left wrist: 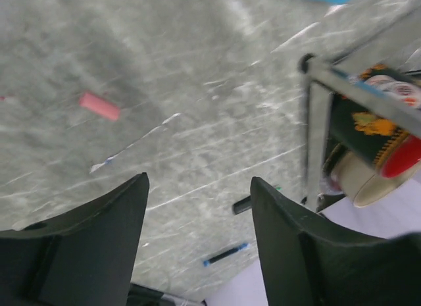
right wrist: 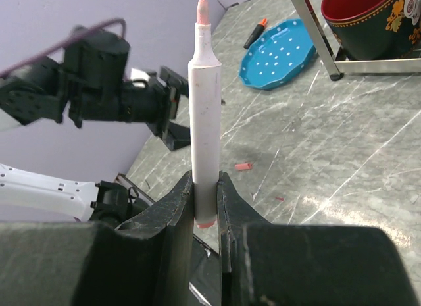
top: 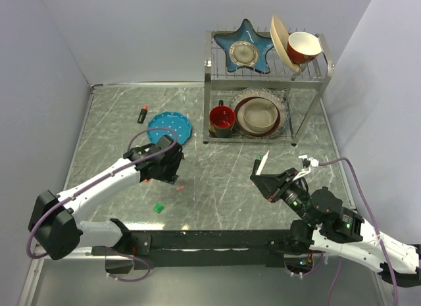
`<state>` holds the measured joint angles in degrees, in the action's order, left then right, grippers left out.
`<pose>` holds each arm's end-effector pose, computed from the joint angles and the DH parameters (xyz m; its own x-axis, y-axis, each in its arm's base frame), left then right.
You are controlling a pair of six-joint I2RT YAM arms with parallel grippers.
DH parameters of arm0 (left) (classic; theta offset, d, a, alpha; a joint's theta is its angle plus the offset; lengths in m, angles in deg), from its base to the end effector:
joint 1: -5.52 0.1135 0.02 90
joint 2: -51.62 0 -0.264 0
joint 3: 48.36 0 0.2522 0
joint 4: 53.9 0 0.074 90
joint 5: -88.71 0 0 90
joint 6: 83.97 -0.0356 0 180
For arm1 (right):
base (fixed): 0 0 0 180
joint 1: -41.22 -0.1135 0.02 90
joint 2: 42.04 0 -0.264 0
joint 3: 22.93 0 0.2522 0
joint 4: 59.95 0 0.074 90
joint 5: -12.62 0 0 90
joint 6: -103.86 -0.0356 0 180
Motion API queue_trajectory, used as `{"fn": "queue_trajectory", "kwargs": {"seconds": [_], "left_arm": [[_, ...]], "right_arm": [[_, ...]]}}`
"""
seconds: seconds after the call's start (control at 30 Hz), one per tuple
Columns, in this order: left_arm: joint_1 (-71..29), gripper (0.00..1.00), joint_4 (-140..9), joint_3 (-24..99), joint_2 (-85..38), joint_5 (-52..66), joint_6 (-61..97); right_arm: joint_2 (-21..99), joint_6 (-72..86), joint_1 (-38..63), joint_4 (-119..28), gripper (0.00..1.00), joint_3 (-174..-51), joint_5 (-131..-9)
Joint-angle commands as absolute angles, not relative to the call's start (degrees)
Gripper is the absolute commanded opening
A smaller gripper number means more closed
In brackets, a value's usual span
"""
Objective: Insert the pens into the pen caps
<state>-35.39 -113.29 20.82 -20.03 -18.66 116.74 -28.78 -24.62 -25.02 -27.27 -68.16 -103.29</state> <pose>0.1882 -0.1490 0.2580 -0.2494 -0.9651 -0.0795 -0.8067 0.2525 -0.5342 0.0477 0.0697 0.3063 -0.4066 0.4655 -0.7861 -0.5035 0.6038 0.6180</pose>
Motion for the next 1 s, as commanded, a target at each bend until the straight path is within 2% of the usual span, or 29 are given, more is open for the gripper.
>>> {"fn": "queue_trajectory", "kwargs": {"seconds": [0.0,0.5,0.97], "left_arm": [[-35.5,0.66,-109.9,14.8,-18.6,-11.0,135.0],[-35.4,0.61,-106.1,11.5,-29.3,-7.3,137.9],[-33.2,0.53,-110.3,15.3,-35.8,-11.0,137.1]], "right_arm": [[-29.5,-24.4,-25.2,-27.7,0.00,-68.3,-104.8],[-32.0,-24.3,-25.2,-25.1,0.00,-68.5,-106.3],[-32.0,-24.6,-25.1,-25.3,0.00,-68.3,-105.4]]}}
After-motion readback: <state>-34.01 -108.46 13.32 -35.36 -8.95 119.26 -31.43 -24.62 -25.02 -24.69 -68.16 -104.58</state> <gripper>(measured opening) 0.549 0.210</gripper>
